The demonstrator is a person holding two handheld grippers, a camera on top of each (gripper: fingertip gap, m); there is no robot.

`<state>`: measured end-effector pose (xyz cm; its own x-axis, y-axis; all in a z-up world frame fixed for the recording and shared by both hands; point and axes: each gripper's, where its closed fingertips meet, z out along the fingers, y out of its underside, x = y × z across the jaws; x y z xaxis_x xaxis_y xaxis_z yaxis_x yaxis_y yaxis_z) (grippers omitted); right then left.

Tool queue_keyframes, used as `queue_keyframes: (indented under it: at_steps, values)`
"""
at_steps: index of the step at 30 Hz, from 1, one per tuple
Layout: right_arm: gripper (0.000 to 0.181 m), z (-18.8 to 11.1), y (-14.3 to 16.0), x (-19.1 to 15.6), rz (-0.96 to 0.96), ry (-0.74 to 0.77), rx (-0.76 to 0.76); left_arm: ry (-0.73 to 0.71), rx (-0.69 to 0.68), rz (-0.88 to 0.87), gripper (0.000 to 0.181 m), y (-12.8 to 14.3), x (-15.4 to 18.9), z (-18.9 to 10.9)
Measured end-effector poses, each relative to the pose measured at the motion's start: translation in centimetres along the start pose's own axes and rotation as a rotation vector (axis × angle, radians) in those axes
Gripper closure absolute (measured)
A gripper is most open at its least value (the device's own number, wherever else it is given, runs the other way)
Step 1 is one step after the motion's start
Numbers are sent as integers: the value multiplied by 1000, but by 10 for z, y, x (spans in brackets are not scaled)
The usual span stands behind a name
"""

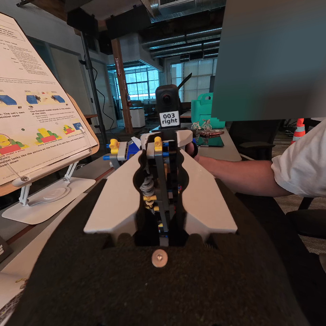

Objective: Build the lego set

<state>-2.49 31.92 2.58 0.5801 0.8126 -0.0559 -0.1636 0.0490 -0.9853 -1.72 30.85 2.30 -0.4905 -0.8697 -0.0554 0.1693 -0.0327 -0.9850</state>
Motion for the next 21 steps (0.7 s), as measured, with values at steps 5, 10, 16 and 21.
queue_keyframes:
  at_steps: [5,10,16,21]
  values:
    - [149,0,0,2,-28,84,-95,-61,-1,24,146,0,-1,-1]
    - [130,0,-11,-7,43,323,-247,-180,-30,121,146,0,1,-1]
    - [147,-14,-8,-27,3,743,-554,-284,-82,250,146,2,17,10]
    - [150,-35,3,-38,-3,920,-710,-301,-104,357,146,6,40,21]
